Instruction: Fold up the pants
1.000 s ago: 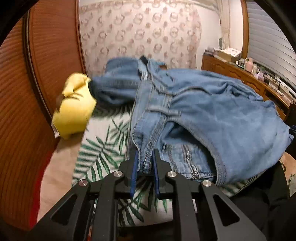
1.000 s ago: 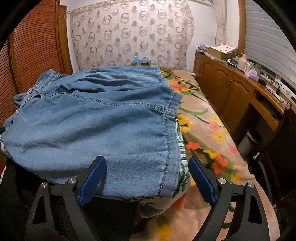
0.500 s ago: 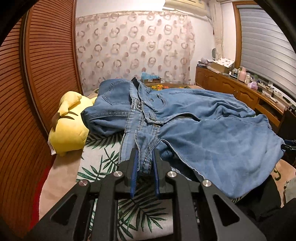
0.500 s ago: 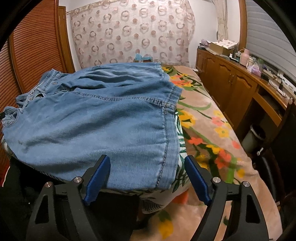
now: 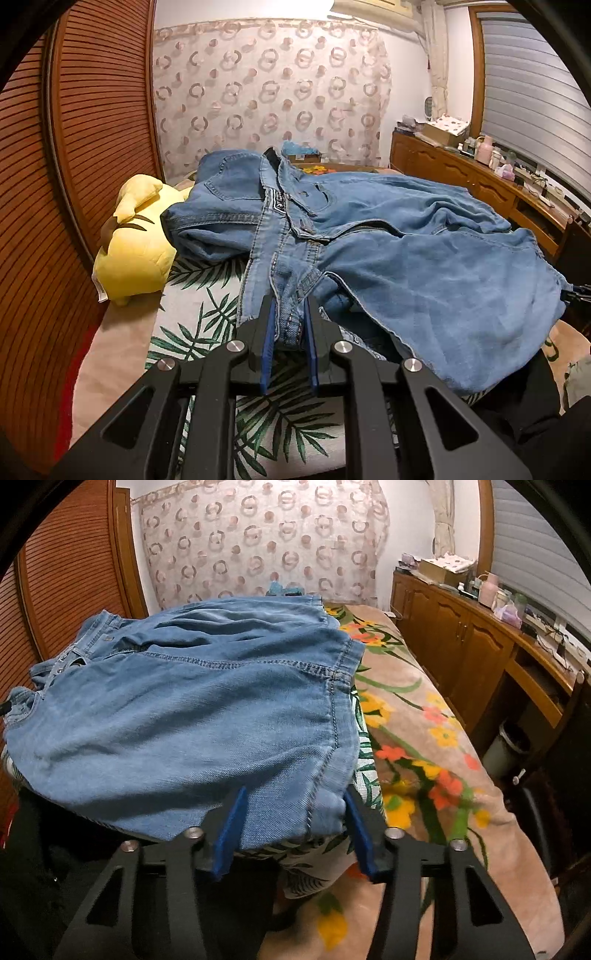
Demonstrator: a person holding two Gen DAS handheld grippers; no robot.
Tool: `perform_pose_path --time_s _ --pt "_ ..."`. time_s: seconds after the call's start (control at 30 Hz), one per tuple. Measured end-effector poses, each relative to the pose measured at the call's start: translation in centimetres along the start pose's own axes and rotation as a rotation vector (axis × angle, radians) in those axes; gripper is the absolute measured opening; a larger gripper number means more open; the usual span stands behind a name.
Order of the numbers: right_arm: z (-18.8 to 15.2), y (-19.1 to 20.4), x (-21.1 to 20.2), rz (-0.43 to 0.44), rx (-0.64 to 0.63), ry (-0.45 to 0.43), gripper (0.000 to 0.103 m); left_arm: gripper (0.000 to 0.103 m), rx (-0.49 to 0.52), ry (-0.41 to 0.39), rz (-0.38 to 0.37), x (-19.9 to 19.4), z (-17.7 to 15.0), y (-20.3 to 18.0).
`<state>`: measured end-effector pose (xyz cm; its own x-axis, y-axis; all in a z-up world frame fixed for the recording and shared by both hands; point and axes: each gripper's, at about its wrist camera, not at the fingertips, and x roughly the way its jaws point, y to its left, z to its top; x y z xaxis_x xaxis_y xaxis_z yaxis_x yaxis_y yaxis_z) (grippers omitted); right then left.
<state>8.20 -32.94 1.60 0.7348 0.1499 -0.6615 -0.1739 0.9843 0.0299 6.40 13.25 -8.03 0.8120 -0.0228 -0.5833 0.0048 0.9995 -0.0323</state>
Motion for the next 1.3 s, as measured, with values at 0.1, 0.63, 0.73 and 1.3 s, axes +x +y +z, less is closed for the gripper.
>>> perform_pose_path --time_s 0.1,0.63,0.73,1.3 --pt "0.2 0.5 -0.3 -0.008 -0.025 -0.002 0.026 0.016 0.008 -0.002 0.006 -0.1 0.2 -0.1" --pt "2.0 0.8 -3.6 0.002 -0.017 -0.200 0.010 0.016 0.027 -0.076 0.005 -1.0 3.1 -1.1" --pt "2.5 0.8 -3.0 -0.010 -0.034 -0.222 0.010 0.016 0.029 -0.096 0.006 -1.0 4.1 -1.2" --pt "4.5 0.7 1.5 -0.013 -0.023 -0.229 0.009 0.016 0.051 -0.101 0.006 1.9 8.1 -1.8"
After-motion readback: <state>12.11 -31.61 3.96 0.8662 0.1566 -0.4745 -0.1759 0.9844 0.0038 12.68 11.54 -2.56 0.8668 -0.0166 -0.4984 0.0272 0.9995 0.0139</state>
